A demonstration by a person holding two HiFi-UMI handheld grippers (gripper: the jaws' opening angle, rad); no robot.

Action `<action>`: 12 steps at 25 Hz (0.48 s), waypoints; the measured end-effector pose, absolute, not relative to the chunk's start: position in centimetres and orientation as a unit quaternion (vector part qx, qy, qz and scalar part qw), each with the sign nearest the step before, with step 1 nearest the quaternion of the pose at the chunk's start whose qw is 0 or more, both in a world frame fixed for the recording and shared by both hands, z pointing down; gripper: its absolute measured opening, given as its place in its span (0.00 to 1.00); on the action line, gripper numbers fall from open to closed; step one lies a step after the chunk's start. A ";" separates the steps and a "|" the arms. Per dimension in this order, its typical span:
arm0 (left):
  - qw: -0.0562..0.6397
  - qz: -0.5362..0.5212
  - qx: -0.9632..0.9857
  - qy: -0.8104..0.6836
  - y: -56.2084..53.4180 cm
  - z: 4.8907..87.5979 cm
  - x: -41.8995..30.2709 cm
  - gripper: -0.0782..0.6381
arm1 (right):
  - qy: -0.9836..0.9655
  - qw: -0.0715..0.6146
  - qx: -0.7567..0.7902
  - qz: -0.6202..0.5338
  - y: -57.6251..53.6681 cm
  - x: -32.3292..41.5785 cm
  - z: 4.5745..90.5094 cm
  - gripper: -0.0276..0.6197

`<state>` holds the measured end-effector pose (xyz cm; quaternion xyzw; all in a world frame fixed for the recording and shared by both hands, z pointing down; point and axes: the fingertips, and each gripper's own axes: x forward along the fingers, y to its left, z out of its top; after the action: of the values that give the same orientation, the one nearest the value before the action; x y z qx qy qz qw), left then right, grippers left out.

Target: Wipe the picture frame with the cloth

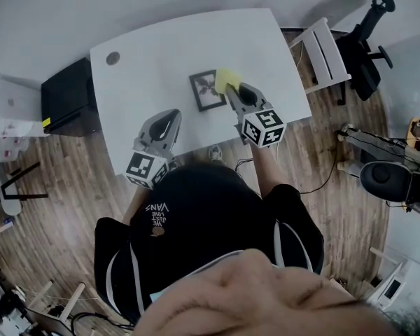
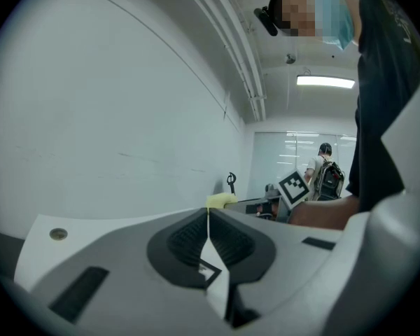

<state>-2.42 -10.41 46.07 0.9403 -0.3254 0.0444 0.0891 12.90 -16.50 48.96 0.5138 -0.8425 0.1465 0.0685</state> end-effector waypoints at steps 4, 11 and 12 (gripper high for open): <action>0.072 0.038 0.945 -0.318 -10.6 45.6 -2.3 0.13 | -0.844 0.036 0.522 0.121 -15.1 12.8 46.5 0.11; 0.073 0.034 0.946 -0.313 -10.6 45.3 -1.9 0.13 | -0.844 0.015 0.529 0.083 -12.2 12.4 44.3 0.11; 0.073 0.033 0.947 -0.311 -10.6 45.2 -1.8 0.13 | -0.844 0.011 0.529 0.085 -11.7 12.4 44.1 0.11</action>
<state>-1.78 -10.58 45.24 0.9470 -0.3112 0.0329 0.0728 12.44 -11.73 44.09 0.5293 -0.8442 0.0846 0.0106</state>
